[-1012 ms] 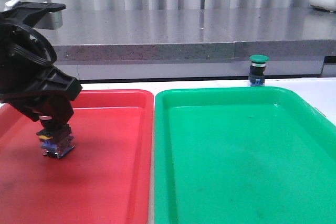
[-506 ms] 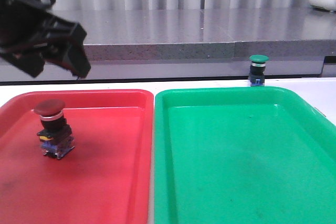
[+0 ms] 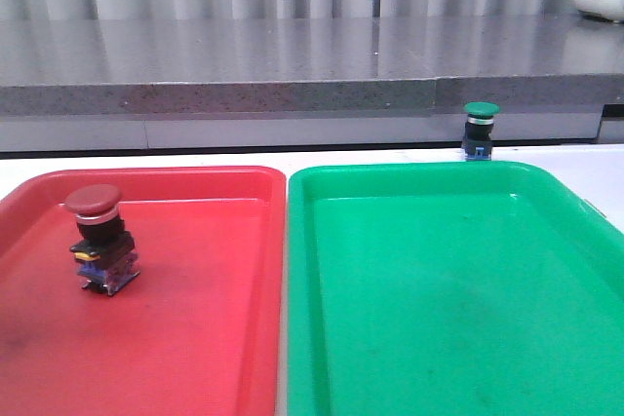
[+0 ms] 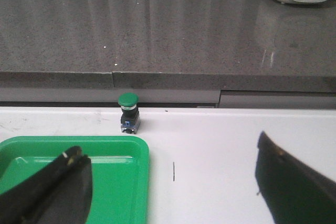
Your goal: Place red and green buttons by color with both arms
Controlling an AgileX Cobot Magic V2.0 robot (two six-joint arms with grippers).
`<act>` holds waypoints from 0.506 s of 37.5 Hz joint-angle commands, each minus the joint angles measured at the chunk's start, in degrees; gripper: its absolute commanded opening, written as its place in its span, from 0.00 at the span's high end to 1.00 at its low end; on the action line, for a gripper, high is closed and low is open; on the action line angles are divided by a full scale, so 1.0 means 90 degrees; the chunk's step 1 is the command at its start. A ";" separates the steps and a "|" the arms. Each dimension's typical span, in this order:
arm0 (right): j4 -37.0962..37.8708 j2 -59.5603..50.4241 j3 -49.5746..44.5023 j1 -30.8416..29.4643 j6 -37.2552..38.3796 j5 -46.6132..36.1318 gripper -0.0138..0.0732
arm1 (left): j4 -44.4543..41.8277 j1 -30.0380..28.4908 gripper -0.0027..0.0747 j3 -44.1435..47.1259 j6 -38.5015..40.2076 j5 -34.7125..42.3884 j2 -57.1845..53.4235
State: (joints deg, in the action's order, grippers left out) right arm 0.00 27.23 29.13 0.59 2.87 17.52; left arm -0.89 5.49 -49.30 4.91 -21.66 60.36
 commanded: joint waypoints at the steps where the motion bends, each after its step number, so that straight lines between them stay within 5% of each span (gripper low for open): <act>1: 0.0045 0.0064 0.0237 -0.0028 -0.0013 -0.0527 0.10 | 0.0023 -0.0055 0.99 0.0587 0.0013 0.0968 -0.0931; 10: 0.0045 0.0064 0.0237 -0.0028 -0.0013 -0.0527 0.10 | 0.0023 -0.0055 0.99 0.2544 0.0013 0.1108 -0.3823; 19: 0.0045 0.0064 0.0237 -0.0028 -0.0013 -0.0527 0.10 | 0.0390 -0.0055 0.99 0.2894 0.0013 -0.0160 -0.6091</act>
State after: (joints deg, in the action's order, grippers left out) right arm 0.00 27.23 29.13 0.59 2.87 17.52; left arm 1.73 5.24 -21.77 4.91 -24.36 7.99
